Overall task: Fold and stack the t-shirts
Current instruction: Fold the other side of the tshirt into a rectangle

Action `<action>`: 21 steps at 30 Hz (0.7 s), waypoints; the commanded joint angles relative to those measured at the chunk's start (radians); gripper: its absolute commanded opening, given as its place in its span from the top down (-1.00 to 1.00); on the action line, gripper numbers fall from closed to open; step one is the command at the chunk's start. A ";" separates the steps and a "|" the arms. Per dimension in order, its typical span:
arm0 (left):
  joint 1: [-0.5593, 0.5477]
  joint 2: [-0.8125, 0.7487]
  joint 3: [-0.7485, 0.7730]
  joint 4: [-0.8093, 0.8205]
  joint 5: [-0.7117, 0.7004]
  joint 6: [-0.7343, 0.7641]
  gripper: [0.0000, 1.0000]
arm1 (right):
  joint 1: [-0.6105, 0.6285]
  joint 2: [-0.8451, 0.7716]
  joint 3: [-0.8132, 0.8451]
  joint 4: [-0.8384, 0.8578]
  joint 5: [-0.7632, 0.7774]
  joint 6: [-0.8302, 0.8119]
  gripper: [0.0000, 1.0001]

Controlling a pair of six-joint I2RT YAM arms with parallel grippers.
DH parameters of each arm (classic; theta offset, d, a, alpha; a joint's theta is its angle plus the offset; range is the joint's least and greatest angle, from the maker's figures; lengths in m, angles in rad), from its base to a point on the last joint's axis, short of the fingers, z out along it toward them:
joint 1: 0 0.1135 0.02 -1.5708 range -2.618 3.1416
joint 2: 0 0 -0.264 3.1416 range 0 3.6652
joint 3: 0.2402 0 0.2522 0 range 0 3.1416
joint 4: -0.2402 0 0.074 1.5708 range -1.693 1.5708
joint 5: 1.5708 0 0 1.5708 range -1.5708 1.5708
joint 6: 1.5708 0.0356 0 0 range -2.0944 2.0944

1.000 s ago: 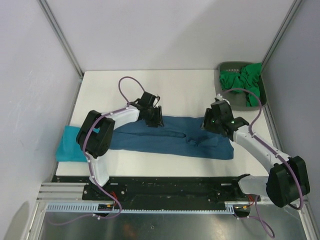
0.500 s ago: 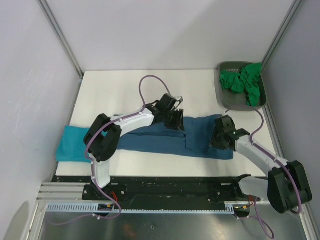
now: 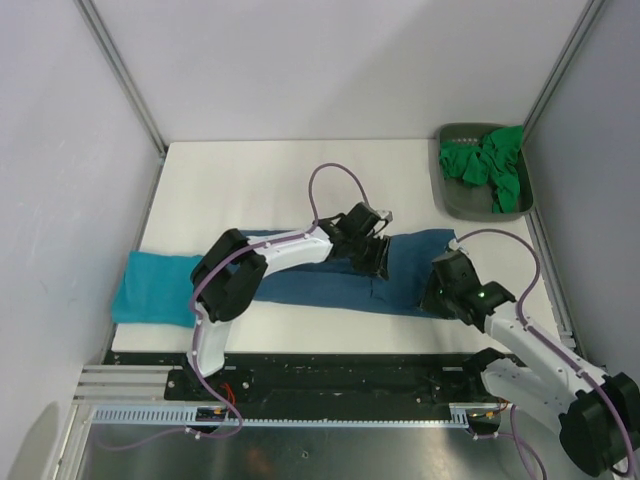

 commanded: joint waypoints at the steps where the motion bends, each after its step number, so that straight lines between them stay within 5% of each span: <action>1: -0.017 0.016 -0.010 0.009 0.001 -0.010 0.21 | -0.026 -0.041 0.111 -0.034 0.072 0.020 0.44; 13: -0.020 0.042 -0.055 -0.016 -0.056 0.001 0.36 | -0.136 0.229 0.124 0.120 0.115 -0.022 0.39; 21: -0.018 0.052 -0.055 -0.021 -0.062 -0.006 0.44 | -0.105 0.220 0.075 0.076 0.154 0.015 0.18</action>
